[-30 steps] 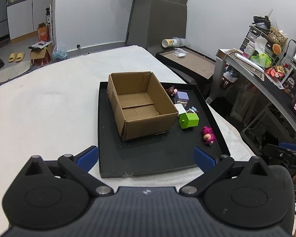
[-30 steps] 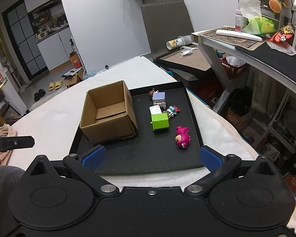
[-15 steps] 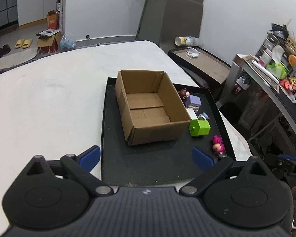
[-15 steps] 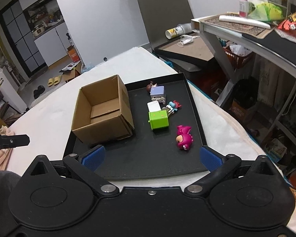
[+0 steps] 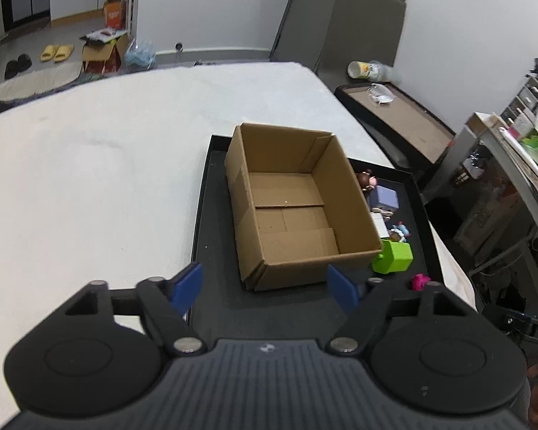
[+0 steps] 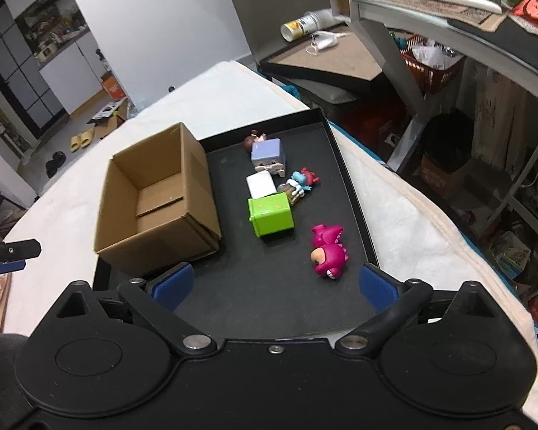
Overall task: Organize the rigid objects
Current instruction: 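Grasp the cardboard box wall with the left gripper while the right gripper grasps the pink dinosaur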
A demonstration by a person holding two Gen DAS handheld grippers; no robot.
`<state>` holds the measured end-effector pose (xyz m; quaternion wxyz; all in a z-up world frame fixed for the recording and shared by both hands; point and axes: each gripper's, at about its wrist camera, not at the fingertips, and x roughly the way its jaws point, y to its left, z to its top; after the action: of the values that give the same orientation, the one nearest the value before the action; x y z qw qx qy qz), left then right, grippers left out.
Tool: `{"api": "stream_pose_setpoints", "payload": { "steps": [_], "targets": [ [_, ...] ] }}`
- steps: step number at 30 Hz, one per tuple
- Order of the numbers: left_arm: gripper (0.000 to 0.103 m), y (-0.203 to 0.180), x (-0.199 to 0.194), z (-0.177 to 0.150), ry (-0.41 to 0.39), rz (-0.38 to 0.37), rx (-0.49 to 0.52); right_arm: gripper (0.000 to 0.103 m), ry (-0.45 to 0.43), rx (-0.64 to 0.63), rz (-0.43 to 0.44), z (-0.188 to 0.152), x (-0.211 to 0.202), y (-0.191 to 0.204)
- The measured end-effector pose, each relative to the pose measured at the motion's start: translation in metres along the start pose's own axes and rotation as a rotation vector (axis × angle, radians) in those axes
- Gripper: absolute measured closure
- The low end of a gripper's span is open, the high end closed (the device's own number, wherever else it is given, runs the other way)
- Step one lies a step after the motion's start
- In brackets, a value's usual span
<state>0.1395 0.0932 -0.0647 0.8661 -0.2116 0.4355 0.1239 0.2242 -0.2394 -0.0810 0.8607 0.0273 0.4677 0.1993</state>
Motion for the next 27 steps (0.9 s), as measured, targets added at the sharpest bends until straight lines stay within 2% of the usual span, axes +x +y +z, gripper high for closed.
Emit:
{"api": "stream_pose_setpoints", "payload": {
  "steps": [3, 7, 13, 16, 19, 27],
  "targets": [
    [0.038, 0.003, 0.013, 0.006, 0.021, -0.002, -0.013, 0.009, 0.015, 0.006, -0.011, 0.008, 0.011, -0.003],
    [0.045, 0.004, 0.03, 0.013, 0.039, 0.002, -0.026, 0.016, 0.05, 0.017, -0.017, 0.017, 0.029, -0.006],
    [0.055, 0.008, 0.059, 0.022, 0.089, 0.016, -0.049, 0.017, 0.101, 0.014, -0.035, 0.025, 0.055, -0.007],
    [0.057, 0.008, 0.071, 0.023, 0.11, 0.02, -0.045, 0.018, 0.122, 0.014, -0.05, 0.027, 0.068, -0.01],
    [0.057, 0.005, 0.084, 0.025, 0.135, 0.021, -0.036, 0.024, 0.155, 0.028, -0.069, 0.029, 0.084, -0.016],
    [0.065, 0.0, 0.11, 0.028, 0.175, 0.031, -0.009, 0.024, 0.183, 0.002, -0.132, 0.033, 0.11, -0.017]
  ]
}}
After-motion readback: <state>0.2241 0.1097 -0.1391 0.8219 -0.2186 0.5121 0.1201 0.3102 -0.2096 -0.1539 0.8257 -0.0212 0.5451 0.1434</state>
